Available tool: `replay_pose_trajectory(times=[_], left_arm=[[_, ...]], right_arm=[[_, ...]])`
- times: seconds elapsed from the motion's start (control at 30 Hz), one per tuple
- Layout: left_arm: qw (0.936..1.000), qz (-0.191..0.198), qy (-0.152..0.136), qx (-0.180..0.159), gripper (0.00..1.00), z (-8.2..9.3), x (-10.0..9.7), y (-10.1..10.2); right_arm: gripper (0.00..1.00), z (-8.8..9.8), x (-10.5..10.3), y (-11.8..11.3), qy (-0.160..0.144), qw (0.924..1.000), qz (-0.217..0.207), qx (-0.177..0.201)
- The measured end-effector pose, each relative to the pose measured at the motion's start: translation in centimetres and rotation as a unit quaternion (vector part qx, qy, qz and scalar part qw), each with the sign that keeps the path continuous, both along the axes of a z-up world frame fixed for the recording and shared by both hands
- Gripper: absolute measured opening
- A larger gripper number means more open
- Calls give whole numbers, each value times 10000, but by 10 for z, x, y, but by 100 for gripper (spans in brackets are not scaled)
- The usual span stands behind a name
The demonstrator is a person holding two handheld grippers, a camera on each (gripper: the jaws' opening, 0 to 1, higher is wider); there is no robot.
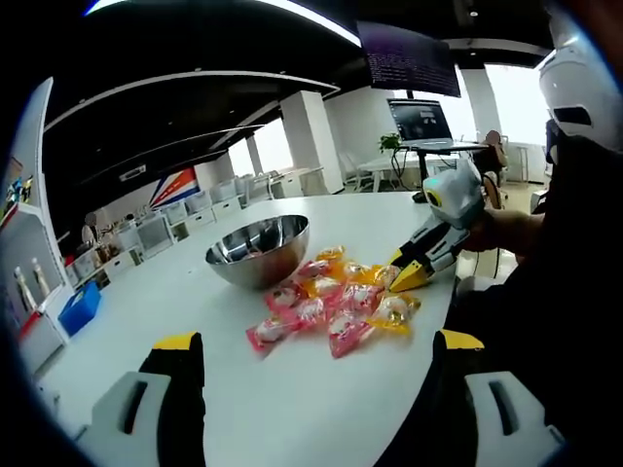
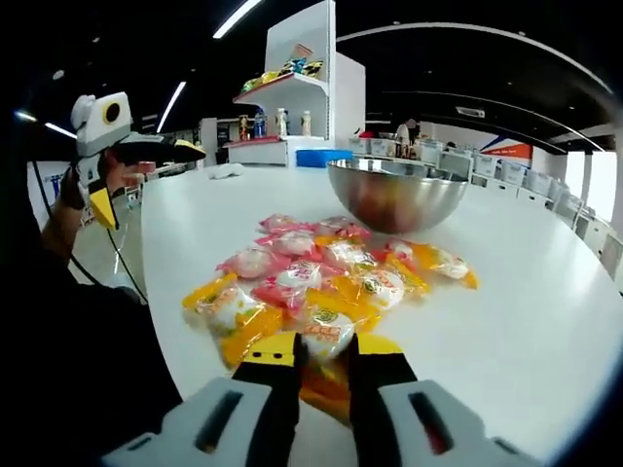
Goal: Pick up the marshmallows scattered on the table and place them into the bowl on the table
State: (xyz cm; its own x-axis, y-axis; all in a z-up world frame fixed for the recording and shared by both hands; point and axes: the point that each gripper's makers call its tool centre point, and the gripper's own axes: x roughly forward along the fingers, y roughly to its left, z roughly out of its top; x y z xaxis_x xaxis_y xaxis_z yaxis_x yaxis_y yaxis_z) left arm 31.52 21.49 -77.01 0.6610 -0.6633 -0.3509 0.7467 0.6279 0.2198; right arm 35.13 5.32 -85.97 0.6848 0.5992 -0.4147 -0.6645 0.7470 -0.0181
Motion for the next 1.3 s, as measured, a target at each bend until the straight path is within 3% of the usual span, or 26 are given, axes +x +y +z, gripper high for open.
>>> replay_pose_trajectory(times=[0.6,1.07,1.2,1.3], left_arm=[[10000,-11,-25,40,95,0,0,0],[10000,-17,-28,44,95,1,-1,-2],[10000,18,-13,51,96,2,0,0],[9999,-50,-114,75,96,3,-1,-1]], right_arm=[[12,5,-4,-6,114,9999,104,10],[12,82,-5,-47,-532,9982,-88,245],[12,108,-21,-46,-313,9934,405,1026],[12,126,-29,-58,-471,9923,462,1051]])
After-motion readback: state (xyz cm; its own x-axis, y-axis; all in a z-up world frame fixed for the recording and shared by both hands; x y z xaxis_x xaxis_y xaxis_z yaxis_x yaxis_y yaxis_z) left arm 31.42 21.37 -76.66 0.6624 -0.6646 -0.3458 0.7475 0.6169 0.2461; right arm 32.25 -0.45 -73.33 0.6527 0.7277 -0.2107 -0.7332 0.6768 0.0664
